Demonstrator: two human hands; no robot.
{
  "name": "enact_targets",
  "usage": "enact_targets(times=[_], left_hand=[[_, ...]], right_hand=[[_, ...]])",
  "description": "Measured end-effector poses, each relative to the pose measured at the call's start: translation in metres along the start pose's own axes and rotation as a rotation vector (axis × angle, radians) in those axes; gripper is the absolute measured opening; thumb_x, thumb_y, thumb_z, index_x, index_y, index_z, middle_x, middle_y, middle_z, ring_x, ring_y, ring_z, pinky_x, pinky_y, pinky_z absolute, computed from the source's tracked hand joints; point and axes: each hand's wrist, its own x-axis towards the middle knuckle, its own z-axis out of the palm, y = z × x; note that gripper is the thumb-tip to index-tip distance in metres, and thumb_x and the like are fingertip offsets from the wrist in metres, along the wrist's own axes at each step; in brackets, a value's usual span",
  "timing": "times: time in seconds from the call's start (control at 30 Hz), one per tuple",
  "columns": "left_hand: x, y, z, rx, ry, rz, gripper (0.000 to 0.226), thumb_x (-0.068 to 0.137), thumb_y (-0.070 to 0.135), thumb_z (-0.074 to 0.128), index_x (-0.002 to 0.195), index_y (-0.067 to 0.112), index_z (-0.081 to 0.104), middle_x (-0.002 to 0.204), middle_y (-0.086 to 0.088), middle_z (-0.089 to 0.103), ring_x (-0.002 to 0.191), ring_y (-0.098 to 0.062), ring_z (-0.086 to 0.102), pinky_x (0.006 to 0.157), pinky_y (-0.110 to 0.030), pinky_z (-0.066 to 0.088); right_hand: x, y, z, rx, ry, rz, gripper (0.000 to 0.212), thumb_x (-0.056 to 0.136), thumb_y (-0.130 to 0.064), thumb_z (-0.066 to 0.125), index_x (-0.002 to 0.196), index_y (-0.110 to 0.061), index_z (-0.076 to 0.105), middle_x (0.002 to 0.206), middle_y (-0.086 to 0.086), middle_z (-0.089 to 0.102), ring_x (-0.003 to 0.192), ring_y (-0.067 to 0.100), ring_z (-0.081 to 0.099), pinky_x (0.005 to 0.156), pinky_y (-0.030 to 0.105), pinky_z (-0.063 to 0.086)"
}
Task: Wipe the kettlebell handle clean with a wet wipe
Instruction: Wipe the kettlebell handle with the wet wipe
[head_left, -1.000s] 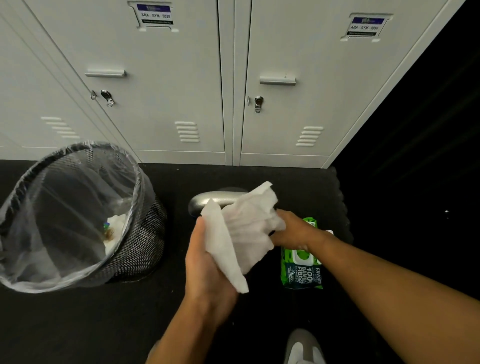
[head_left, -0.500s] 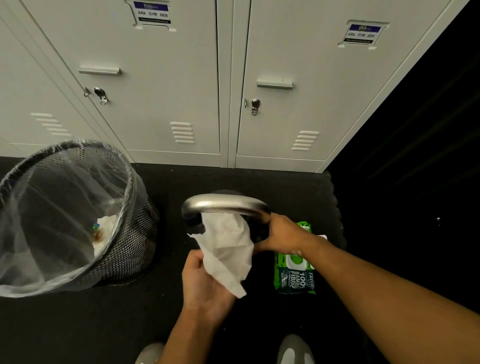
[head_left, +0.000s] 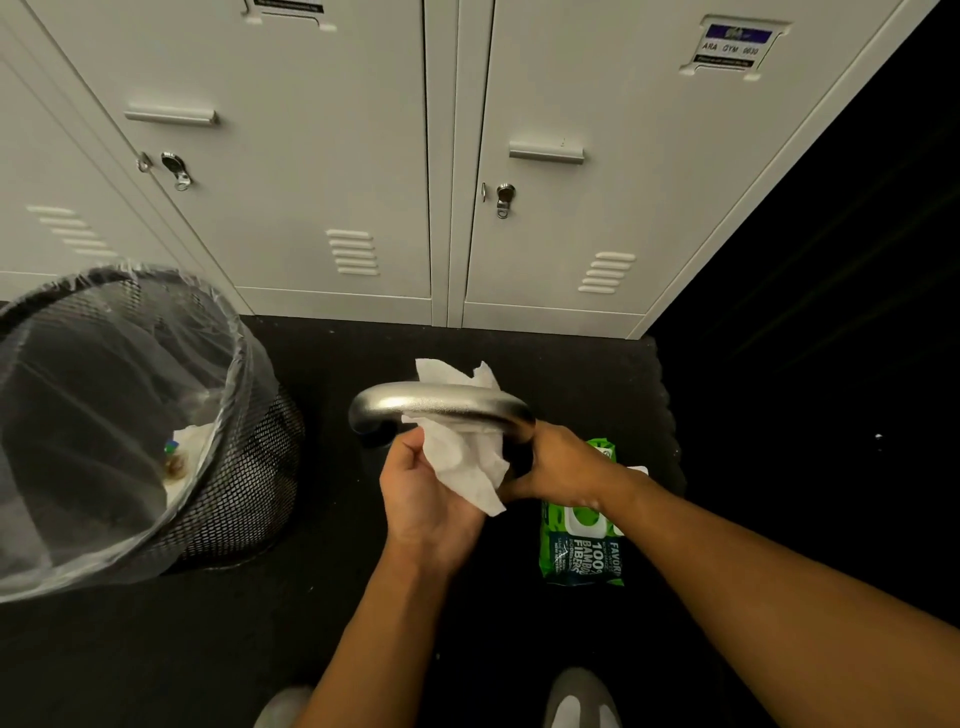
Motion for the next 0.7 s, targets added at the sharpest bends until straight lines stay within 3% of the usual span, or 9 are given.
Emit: enact_targets(times=[0.17,0.3,0.4,0.47,0.53,0.63,0.7], left_hand=[[-0.002,-0.006,-0.009,-0.028,-0.074,0.016,0.056,0.098,0.03,0.038,0.149,0.008,0.042,0.156,-0.017,0.037,0.148,-0.031,0.027,0.122,-0.046,0.017],[-0.007,-0.012,-0.007,0.027,-0.066,0.034,0.054,0.097,0.025,0.04,0.144,0.001,0.049,0.147,-0.018,0.046,0.14,-0.03,0.037,0.122,-0.043,0.017],[0.002,-0.007,0.0,0.039,-0.062,0.074,0.059,0.092,0.022,0.045,0.145,-0.004,0.042,0.145,-0.024,0.041,0.142,-0.035,0.033,0.121,-0.046,0.016],[0.006,-0.004,0.006,0.043,-0.021,0.107,0.053,0.092,0.023,0.044,0.139,-0.001,0.045,0.135,-0.02,0.046,0.135,-0.035,0.039,0.119,-0.044,0.023],[-0.004,-0.01,0.005,0.141,0.018,0.113,0.041,0.093,0.023,0.045,0.128,0.004,0.055,0.121,-0.015,0.053,0.116,-0.031,0.048,0.104,-0.04,0.037],[-0.024,-0.025,0.003,0.394,0.169,0.192,0.031,0.096,0.015,0.042,0.082,0.003,0.067,0.075,-0.014,0.063,0.071,-0.022,0.058,0.066,-0.033,0.043],[-0.023,-0.028,0.008,0.574,0.211,0.233,0.033,0.096,0.014,0.043,0.073,0.007,0.065,0.064,-0.01,0.059,0.061,-0.019,0.054,0.055,-0.031,0.04]], right_hand=[[-0.001,0.001,0.0,0.011,0.017,-0.021,0.114,0.051,-0.055,0.086,0.151,-0.024,0.044,0.138,-0.008,0.061,0.122,0.01,0.058,0.104,0.032,0.049],[-0.002,0.0,0.0,-0.003,0.035,-0.035,0.112,0.052,-0.056,0.084,0.152,-0.025,0.043,0.139,-0.008,0.059,0.118,0.005,0.056,0.097,0.023,0.047],[0.0,0.004,0.001,-0.007,0.029,-0.034,0.107,0.055,-0.05,0.087,0.15,-0.022,0.046,0.116,-0.025,0.061,0.117,0.009,0.06,0.089,0.016,0.046],[0.001,0.005,0.001,-0.011,0.034,-0.04,0.099,0.062,-0.039,0.09,0.15,-0.021,0.046,0.107,-0.033,0.054,0.115,0.009,0.06,0.083,0.011,0.043],[0.001,0.003,0.001,-0.007,0.042,-0.041,0.098,0.064,-0.038,0.09,0.15,-0.023,0.045,0.116,-0.029,0.053,0.114,0.005,0.056,0.089,0.016,0.044],[0.001,0.001,0.001,-0.01,0.04,-0.044,0.096,0.062,-0.046,0.09,0.148,-0.03,0.048,0.132,-0.019,0.059,0.12,0.007,0.057,0.098,0.024,0.048],[0.001,0.001,0.001,-0.015,0.043,-0.038,0.084,0.066,-0.04,0.092,0.14,-0.033,0.054,0.116,-0.025,0.063,0.11,0.0,0.06,0.089,0.013,0.046]])
